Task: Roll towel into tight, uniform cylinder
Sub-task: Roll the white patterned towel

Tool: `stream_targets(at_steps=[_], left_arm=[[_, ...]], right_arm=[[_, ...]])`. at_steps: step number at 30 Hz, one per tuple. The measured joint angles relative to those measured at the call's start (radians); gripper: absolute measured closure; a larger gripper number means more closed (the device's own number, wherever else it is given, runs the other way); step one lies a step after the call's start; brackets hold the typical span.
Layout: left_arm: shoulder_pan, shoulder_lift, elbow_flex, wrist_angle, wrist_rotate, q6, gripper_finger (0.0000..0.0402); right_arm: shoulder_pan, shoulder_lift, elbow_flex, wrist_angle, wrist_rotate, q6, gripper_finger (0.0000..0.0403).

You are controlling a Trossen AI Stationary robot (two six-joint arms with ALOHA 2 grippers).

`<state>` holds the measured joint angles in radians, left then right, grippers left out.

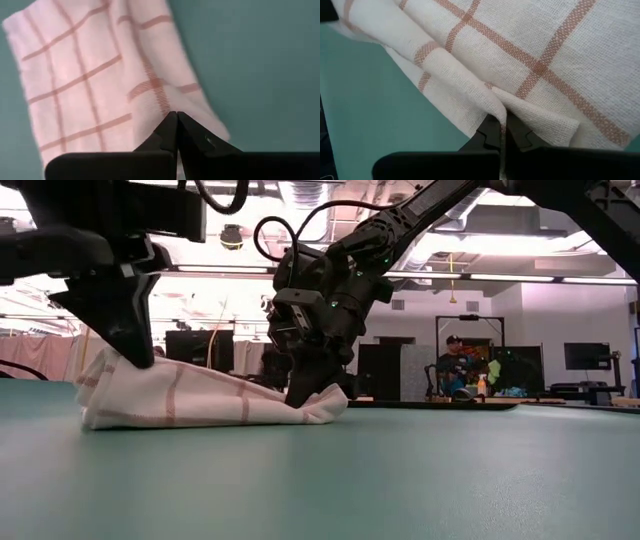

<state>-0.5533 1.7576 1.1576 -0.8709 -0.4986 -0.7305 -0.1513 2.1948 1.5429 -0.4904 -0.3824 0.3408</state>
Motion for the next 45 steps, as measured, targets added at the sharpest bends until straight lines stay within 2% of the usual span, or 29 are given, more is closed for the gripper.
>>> stream_targets(at_steps=[3, 9, 16, 19, 26, 39, 45], left_arm=[[0.0, 0.0, 0.0, -0.037, -0.022, -0.034, 0.0401], [0.0, -0.001, -0.065, -0.002, -0.024, -0.112, 0.0401], [0.004, -0.001, -0.183, 0.198, -0.007, -0.161, 0.0401], [0.012, -0.004, -0.228, 0.213, 0.003, -0.189, 0.0401], [0.015, -0.009, -0.29, 0.239, 0.031, -0.187, 0.0401], [0.015, -0.006, -0.293, 0.242, 0.046, -0.177, 0.0401], [0.005, -0.009, -0.294, 0.243, 0.046, -0.178, 0.0401]], right_arm=[[0.0, 0.0, 0.0, 0.0, 0.0, -0.001, 0.0392], [0.0, 0.0, 0.0, 0.0, 0.0, -0.006, 0.0392], [0.0, 0.0, 0.0, -0.001, -0.001, -0.009, 0.0392], [0.0, 0.0, 0.0, -0.001, 0.0, -0.019, 0.0385], [-0.002, -0.028, -0.001, -0.002, 0.002, -0.133, 0.0334], [-0.073, -0.109, -0.002, -0.124, 0.03, -0.375, 0.0329], [-0.147, -0.157, -0.003, -0.179, -0.176, -0.541, 0.0328]])
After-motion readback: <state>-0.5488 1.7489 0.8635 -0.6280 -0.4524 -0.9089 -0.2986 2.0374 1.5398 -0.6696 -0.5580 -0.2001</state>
